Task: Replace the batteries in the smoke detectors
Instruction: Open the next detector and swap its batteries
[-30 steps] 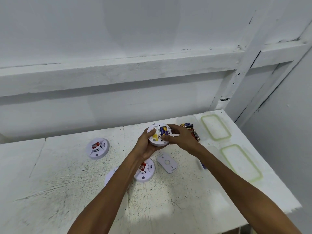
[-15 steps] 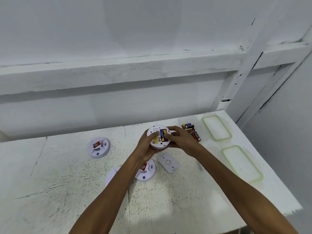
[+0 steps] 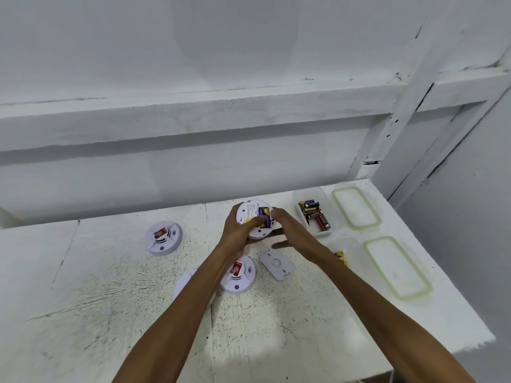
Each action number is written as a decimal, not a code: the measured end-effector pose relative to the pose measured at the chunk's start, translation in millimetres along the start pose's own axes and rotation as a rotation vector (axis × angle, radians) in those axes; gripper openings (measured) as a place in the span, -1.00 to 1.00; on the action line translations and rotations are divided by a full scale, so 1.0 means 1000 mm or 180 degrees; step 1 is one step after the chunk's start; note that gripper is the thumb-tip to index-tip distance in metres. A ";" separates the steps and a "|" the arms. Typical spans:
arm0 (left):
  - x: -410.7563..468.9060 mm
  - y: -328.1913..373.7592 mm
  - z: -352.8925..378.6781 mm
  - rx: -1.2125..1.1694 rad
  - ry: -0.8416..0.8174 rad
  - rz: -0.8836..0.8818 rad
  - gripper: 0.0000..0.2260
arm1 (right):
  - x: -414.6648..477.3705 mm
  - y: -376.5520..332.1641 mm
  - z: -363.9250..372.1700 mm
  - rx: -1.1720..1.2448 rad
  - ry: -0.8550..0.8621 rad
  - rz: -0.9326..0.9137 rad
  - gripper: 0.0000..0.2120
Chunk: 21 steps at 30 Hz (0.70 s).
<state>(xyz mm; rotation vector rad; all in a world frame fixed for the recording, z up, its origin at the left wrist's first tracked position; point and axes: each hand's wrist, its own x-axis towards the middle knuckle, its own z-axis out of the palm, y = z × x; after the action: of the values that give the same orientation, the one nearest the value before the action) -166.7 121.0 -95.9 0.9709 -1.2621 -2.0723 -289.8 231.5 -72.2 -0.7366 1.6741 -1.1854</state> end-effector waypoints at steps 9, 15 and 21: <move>-0.003 0.002 -0.029 -0.0680 -0.0182 -0.0669 -0.48 | -0.022 0.068 0.019 -0.3514 0.0470 0.0206 -0.28; -0.007 0.004 -0.034 -0.1120 -0.0130 -0.0866 -0.48 | -0.019 0.065 0.022 -0.3684 0.0500 0.0210 -0.39; -0.011 0.002 -0.033 -0.1168 -0.0173 -0.0889 -0.59 | -0.012 0.057 0.015 -0.3235 0.0660 0.0115 -0.33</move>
<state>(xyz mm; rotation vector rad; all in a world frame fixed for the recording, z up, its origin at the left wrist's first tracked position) -134.0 110.7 -100.8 0.9653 -0.7596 -2.4463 -268.7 256.2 -123.1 -1.1909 2.4538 -0.3071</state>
